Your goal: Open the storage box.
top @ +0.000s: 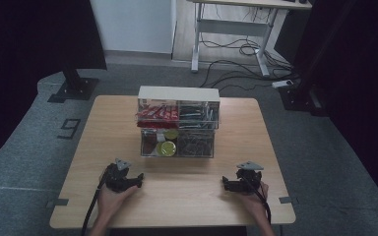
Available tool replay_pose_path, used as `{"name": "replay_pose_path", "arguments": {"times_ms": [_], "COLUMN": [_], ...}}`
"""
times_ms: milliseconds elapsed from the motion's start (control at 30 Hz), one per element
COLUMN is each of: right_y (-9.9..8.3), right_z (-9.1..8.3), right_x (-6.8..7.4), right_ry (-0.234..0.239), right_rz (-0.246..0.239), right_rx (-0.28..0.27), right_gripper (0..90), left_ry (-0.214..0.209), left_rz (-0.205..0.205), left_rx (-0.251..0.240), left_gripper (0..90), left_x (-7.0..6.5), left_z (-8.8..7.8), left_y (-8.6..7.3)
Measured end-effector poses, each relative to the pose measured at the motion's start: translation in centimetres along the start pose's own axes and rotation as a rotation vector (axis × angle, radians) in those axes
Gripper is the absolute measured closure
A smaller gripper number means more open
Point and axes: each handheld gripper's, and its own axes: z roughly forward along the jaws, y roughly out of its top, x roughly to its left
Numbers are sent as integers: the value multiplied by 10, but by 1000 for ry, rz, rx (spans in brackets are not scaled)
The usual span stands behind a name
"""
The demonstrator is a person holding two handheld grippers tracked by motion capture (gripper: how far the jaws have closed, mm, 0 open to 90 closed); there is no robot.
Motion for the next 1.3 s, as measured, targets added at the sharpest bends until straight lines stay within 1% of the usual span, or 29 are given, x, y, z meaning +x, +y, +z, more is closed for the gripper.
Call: {"name": "replay_pose_path", "arguments": {"times_ms": [233,300,433,467,500,567,600,633,667,733,767,867,933,1000,1033,1167,1233,1267,1300], "right_y": [0,0,0,0,0,0,0,0,0,0,0,0,0,0,0,0,-1,-1,-1], "right_z": [0,0,-1,-1,-1,-1,-1,-1,-1,-1,-1,-1,-1,-1,-1,-1,-2,-2,-2], "right_x": [0,0,-1,-1,-1,-1,-1,-1,-1,-1,-1,-1,-1,-1,-1,-2,-2,-2,-2], "right_ry": [-1,-3,-6,-7,-7,-8,-9,-9,-8,-9,-10,-10,-12,-12,-12,-13,-13,-14,-14], "right_rz": [1,2,6,7,7,8,9,9,10,10,10,10,11,11,12,13,14,15,15], "right_rx": [-4,-4,-8,-9,-9,-10,-10,-10,-11,-13,-13,-14,-15,-15,-16,-17,-17,-17,-17], "right_gripper": [28,30,42,44,45,48,50,50,55,60,61,64,69,70,72,77,79,81,83], "left_ry": [17,32,74,74,70,68,66,66,66,74,87,79,69,66,52,39,34,24,25], "left_rz": [-16,-16,1,1,8,6,5,5,-1,1,-2,-13,-21,-23,-25,-17,-19,-27,-29], "left_rx": [-1,-1,-12,-12,-23,-27,-41,-41,-57,-61,-76,-88,-106,-111,-126,-153,-158,-166,-171], "left_gripper": [171,184,232,235,248,282,308,319,340,390,412,433,498,515,576,668,714,732,747], "left_x": [1,0,-1,-1,-1,-1,1,1,3,3,5,7,8,7,6,3,2,2,2], "left_z": [-2,-4,-7,-7,-8,-9,-12,-12,-15,-18,-22,-26,-30,-31,-35,-43,-45,-49,-51], "left_y": [-1,-2,-2,-2,-3,-3,-2,-2,-2,-2,-1,-1,0,0,1,3,3,4,4]}}
